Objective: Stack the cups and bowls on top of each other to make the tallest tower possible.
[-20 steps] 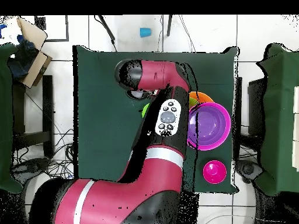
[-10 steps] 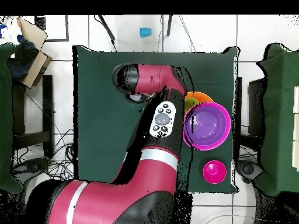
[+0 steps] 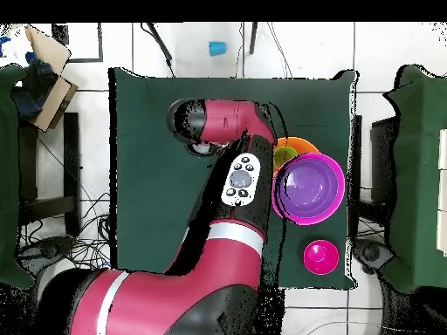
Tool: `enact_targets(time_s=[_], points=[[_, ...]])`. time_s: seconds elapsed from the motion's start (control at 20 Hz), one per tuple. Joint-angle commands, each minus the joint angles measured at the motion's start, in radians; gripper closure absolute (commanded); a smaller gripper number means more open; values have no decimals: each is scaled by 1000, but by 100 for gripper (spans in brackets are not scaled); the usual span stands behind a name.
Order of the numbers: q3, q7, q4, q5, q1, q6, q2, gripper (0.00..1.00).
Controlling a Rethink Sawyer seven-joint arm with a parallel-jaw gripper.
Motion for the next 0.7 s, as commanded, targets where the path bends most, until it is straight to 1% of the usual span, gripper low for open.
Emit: enact_targets(time_s=[0.05,0.15,0.35,0.7], points=[[50,232,123,26,29,-114,19,0],[45,249,146,27,40,-143,17,0],[44,250,168,29,45,-178,18,0],[37,254,205,27,56,-214,17,0]])
